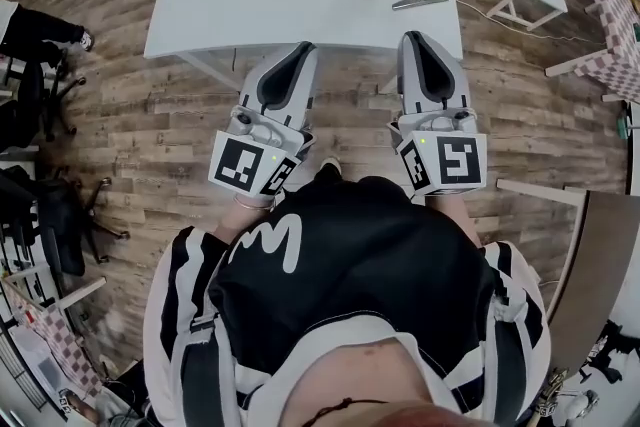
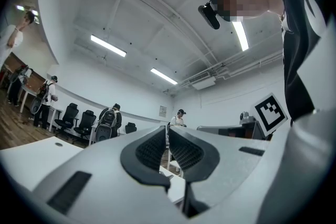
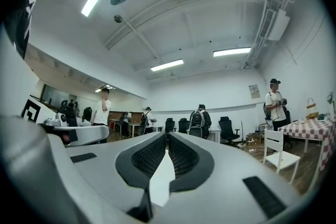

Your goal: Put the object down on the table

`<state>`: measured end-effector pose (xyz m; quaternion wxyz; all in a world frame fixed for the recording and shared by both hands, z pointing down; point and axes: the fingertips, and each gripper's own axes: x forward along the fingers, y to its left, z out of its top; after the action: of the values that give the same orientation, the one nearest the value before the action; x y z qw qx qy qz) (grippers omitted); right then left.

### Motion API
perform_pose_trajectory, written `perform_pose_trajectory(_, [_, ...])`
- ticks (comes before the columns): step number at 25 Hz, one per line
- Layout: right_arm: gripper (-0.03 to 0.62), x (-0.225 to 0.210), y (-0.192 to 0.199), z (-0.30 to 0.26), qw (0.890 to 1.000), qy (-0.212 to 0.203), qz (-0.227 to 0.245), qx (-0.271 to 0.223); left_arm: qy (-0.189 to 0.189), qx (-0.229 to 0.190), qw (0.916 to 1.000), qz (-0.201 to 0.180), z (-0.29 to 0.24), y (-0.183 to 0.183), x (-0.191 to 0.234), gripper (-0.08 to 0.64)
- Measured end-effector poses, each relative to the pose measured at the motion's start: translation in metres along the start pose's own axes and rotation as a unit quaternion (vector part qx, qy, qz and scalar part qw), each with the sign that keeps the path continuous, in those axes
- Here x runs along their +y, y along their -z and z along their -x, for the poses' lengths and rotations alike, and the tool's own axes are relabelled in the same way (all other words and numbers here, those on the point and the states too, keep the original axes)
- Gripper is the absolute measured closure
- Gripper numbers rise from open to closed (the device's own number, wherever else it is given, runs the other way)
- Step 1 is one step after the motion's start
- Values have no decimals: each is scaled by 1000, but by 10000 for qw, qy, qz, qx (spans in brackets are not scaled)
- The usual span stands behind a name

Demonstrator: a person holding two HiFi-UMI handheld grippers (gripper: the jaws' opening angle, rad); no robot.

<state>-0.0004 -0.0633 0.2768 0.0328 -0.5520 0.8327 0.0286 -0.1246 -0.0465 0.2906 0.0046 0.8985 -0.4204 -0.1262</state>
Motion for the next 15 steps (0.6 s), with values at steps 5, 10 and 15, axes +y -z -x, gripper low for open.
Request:
perform_pose_trajectory(5, [565,2,-5,31,9999,-114,-20,-29,-77,-56,9999,-55,15,-5,-30,538])
perform_pose_trajectory(10, [565,0,-11,75,9997,-238,-43,-22,-183,-105,9997,-153,37,-10,-70,538])
perform_pose_trajectory(15, [564,-9,-12,126,9997,-240,-38,16,-238,-84,9996,-104,57,-5,-119,538])
